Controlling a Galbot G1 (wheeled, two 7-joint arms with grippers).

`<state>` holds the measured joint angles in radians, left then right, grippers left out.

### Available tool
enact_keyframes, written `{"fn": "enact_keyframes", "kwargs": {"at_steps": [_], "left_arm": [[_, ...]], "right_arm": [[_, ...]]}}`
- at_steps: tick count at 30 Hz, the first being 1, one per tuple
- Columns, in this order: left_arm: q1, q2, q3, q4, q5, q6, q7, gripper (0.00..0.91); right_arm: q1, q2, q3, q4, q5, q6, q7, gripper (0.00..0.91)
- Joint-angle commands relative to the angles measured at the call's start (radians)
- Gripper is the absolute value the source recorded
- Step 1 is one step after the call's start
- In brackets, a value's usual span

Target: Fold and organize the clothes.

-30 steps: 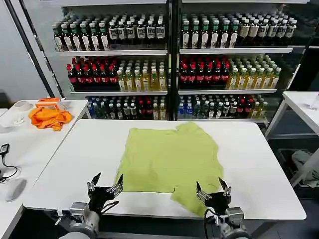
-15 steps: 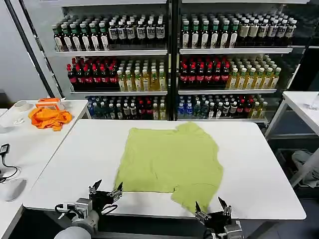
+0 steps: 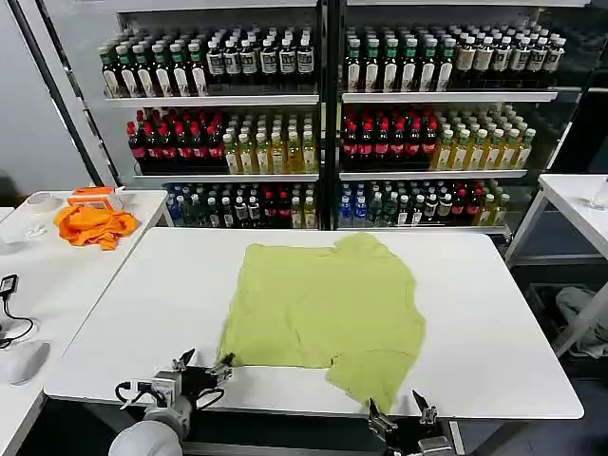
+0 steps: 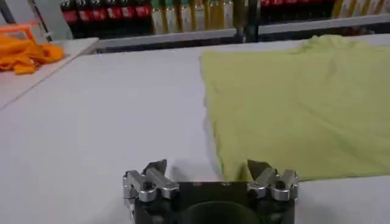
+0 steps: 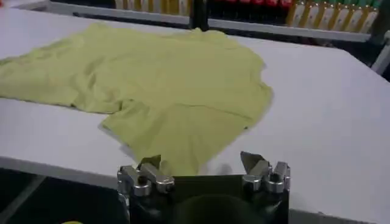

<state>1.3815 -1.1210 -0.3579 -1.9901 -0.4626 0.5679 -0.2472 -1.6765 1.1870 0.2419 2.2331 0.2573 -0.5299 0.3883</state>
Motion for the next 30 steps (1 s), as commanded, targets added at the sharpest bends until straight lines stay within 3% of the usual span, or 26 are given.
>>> {"fn": "enact_keyframes", "kwargs": {"at_steps": [1, 15, 30], "left_arm": [[-0.021, 0.005, 0.021, 0.027, -0.019, 0.000, 0.008, 0.010], [0.001, 0.004, 0.019, 0.013, -0.034, -0.007, 0.027, 0.010], [0.088, -0.006, -0.037, -0.145, -0.059, -0.042, 0.055, 0.010]], "right_arm": [[-0.004, 0.002, -0.004, -0.010, 0.001, -0.003, 0.006, 0.000], [-0.005, 0.006, -0.006, -0.009, 0.005, 0.012, 0.005, 0.000], [-0.050, -0.012, 0.040, 0.063, -0.059, 0.161, -0.075, 0.000]]}}
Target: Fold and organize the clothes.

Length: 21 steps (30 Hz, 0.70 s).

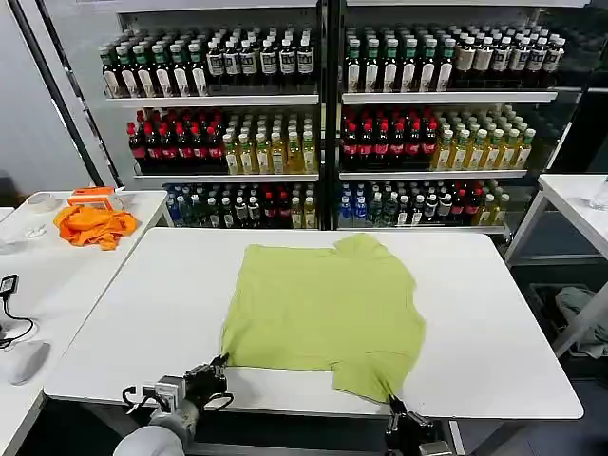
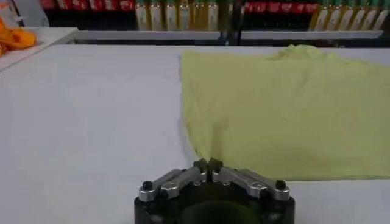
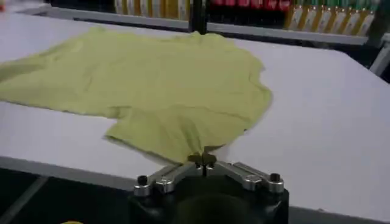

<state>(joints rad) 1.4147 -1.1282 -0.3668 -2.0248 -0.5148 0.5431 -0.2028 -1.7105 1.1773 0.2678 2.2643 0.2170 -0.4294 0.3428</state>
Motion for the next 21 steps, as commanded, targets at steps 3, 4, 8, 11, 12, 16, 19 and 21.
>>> {"fn": "enact_keyframes", "kwargs": {"at_steps": [3, 4, 8, 11, 12, 16, 19, 21], "left_arm": [[0.079, -0.002, -0.043, -0.145, -0.007, -0.020, 0.013, 0.010], [0.085, -0.004, -0.048, -0.154, -0.008, -0.020, 0.013, 0.010], [0.108, -0.005, -0.067, -0.205, -0.013, -0.023, 0.013, 0.010], [0.103, 0.001, -0.075, -0.218, -0.020, -0.027, 0.018, 0.010], [0.091, 0.008, -0.074, -0.212, -0.022, -0.031, 0.024, 0.010], [0.039, 0.017, -0.059, -0.164, -0.023, -0.041, 0.032, 0.010], [-0.009, 0.018, -0.040, -0.119, -0.028, -0.049, 0.035, 0.010], [-0.046, 0.018, -0.026, -0.084, -0.035, -0.054, 0.036, 0.010]], "right_arm": [[-0.038, -0.005, 0.022, 0.061, -0.029, 0.073, -0.037, 0.000], [-0.042, -0.005, 0.024, 0.077, -0.030, 0.074, -0.038, 0.000], [-0.059, -0.010, 0.041, 0.115, -0.030, 0.080, -0.040, 0.000], [-0.032, -0.016, 0.053, 0.124, -0.020, 0.080, -0.042, 0.000], [-0.009, -0.022, 0.057, 0.118, -0.012, 0.079, -0.044, 0.000], [0.070, -0.045, 0.055, 0.073, 0.015, 0.079, -0.045, 0.000], [0.137, -0.061, 0.046, 0.032, 0.036, 0.076, -0.042, 0.000], [0.208, -0.073, 0.042, -0.002, 0.051, 0.075, -0.042, 0.000]]}}
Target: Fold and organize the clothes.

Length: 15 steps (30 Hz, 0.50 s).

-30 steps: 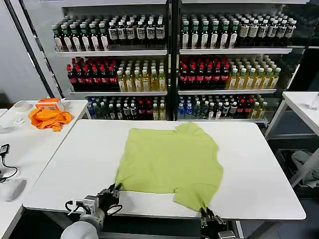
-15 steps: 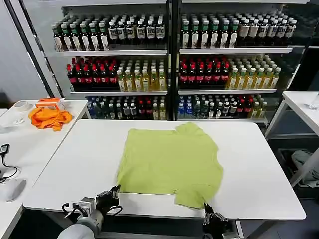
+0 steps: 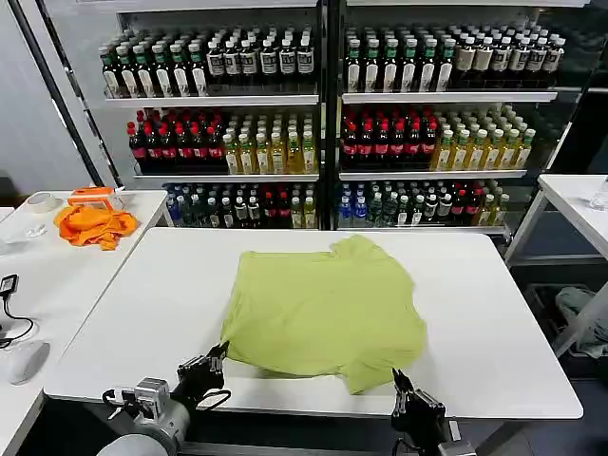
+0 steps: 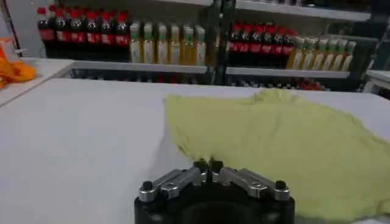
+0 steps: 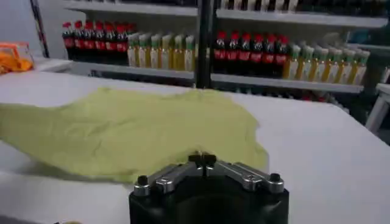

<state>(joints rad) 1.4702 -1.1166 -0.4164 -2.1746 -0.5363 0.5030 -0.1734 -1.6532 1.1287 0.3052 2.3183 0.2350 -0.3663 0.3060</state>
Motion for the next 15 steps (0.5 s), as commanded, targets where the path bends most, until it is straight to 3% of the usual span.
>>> {"fn": "enact_keyframes", "kwargs": {"at_steps": [1, 15], "left_arm": [[-0.112, 0.006, 0.026, 0.074, -0.017, -0.015, 0.007, 0.010], [-0.303, 0.001, 0.096, 0.276, -0.039, -0.025, -0.001, 0.020]], "right_arm": [[0.166, -0.028, 0.003, -0.067, 0.040, 0.011, -0.005, 0.000], [0.463, -0.081, -0.050, -0.299, 0.135, -0.004, -0.011, 0.000]]}}
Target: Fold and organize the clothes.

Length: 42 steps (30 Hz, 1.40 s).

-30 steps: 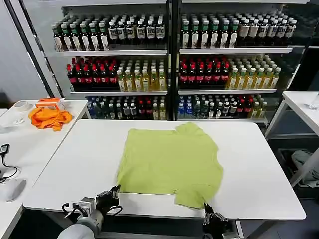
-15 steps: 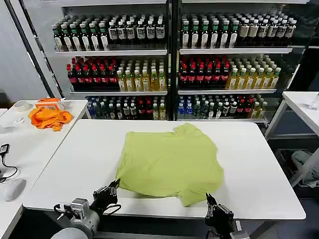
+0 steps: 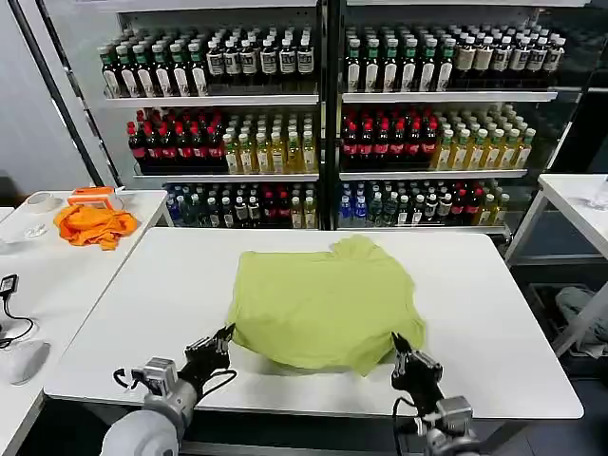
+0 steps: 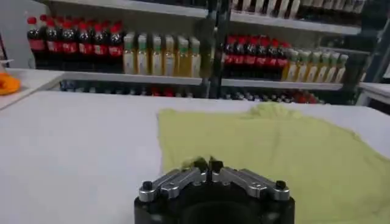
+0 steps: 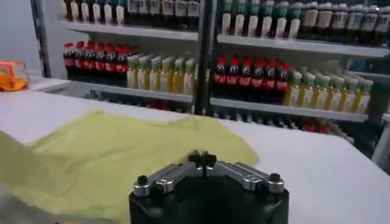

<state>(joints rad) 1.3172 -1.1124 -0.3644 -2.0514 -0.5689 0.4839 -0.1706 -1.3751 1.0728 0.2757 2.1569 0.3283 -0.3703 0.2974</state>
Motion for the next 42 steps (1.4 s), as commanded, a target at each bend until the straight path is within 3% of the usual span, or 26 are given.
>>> {"fn": "enact_keyframes", "kwargs": {"at_steps": [1, 17, 20, 23, 24, 25, 26, 42], "left_arm": [[-0.161, -0.004, 0.052, 0.165, -0.005, -0.006, -0.005, 0.020], [-0.237, -0.022, 0.095, 0.282, -0.008, -0.019, -0.039, 0.010], [-0.239, -0.025, 0.097, 0.285, -0.008, -0.022, -0.037, 0.050], [-0.240, -0.029, 0.098, 0.287, -0.009, -0.026, -0.037, 0.161], [-0.241, -0.030, 0.098, 0.288, -0.008, -0.028, -0.038, 0.333], [-0.242, -0.032, 0.098, 0.292, -0.009, -0.030, -0.037, 0.494], [-0.245, -0.035, 0.098, 0.297, -0.008, -0.034, -0.038, 0.907], [-0.161, -0.033, 0.060, 0.242, -0.015, -0.044, -0.042, 0.907]], "right_arm": [[0.198, -0.023, -0.025, -0.159, 0.044, 0.002, -0.003, 0.000], [0.328, 0.019, -0.084, -0.352, 0.043, 0.021, -0.013, 0.000], [0.332, 0.031, -0.090, -0.367, 0.031, 0.022, -0.016, 0.020], [0.329, 0.041, -0.094, -0.378, 0.020, 0.018, -0.019, 0.635], [0.329, 0.043, -0.094, -0.381, 0.018, 0.018, -0.019, 0.907], [0.329, 0.047, -0.095, -0.388, 0.013, 0.018, -0.018, 0.907], [0.329, 0.052, -0.095, -0.397, 0.006, 0.018, -0.018, 0.907], [0.198, 0.023, -0.025, -0.295, -0.001, 0.021, -0.036, 0.907]]}}
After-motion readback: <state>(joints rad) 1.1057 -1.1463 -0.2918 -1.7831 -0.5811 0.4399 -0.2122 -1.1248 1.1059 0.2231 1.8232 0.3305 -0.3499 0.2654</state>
